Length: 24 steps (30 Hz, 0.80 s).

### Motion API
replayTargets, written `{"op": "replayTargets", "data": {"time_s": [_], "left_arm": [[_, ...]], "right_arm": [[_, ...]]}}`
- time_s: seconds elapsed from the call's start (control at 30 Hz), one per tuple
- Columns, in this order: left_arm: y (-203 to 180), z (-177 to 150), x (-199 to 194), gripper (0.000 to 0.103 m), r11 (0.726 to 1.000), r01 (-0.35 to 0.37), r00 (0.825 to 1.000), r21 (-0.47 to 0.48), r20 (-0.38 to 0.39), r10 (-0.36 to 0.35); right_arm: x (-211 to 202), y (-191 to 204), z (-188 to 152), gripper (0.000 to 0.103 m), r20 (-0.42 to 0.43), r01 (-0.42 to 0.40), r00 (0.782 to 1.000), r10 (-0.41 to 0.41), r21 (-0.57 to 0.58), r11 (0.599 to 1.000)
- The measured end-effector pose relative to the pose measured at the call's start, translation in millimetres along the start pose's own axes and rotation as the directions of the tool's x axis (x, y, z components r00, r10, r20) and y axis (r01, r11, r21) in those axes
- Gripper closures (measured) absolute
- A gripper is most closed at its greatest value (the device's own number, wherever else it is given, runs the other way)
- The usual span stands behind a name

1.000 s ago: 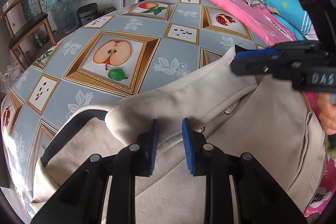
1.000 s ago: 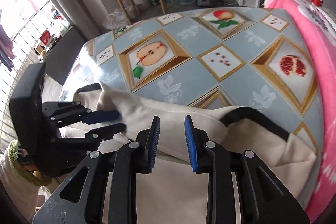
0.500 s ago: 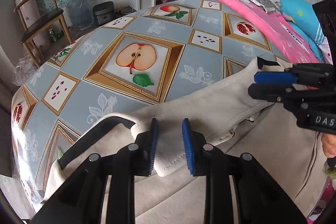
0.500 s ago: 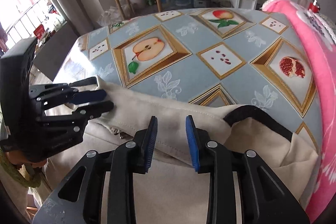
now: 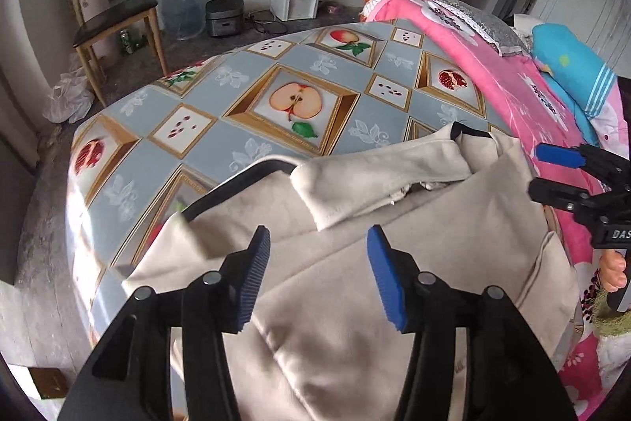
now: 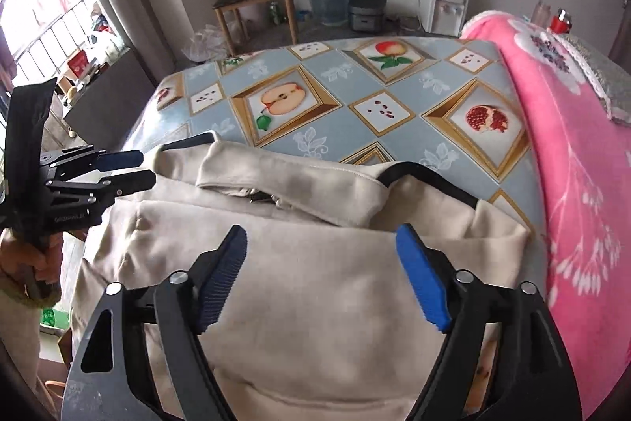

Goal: Fold large clothes

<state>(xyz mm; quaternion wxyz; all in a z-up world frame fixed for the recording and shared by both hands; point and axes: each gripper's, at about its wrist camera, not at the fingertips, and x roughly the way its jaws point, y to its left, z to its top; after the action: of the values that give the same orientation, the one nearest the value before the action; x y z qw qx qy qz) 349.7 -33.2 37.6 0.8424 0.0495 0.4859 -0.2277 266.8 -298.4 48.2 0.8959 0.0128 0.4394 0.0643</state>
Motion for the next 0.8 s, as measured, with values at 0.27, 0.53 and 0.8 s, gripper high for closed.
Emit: {"op": "replayTargets", "data": {"time_s": [0.27, 0.53, 0.8], "left_arm": [[2, -95, -83, 0.025, 0.995, -0.034, 0.995, -0.095, 0.089, 0.043], [11, -198, -117, 0.023, 0.964, -0.108, 0.974, -0.243, 0.168, 0.151], [16, -241, -97, 0.023, 0.947, -0.179, 0.972, -0.268, 0.099, 0.212]], "right_arm": [[-81, 17, -84, 0.011, 0.076, 0.013, 0.997, -0.016, 0.035, 0.999], [-77, 60, -162, 0.011, 0.075, 0.001, 0.997, -0.006, 0.066, 0.998], [-37, 96, -194, 0.011, 0.022, 0.057, 0.998, -0.058, 0.044, 0.997]]}}
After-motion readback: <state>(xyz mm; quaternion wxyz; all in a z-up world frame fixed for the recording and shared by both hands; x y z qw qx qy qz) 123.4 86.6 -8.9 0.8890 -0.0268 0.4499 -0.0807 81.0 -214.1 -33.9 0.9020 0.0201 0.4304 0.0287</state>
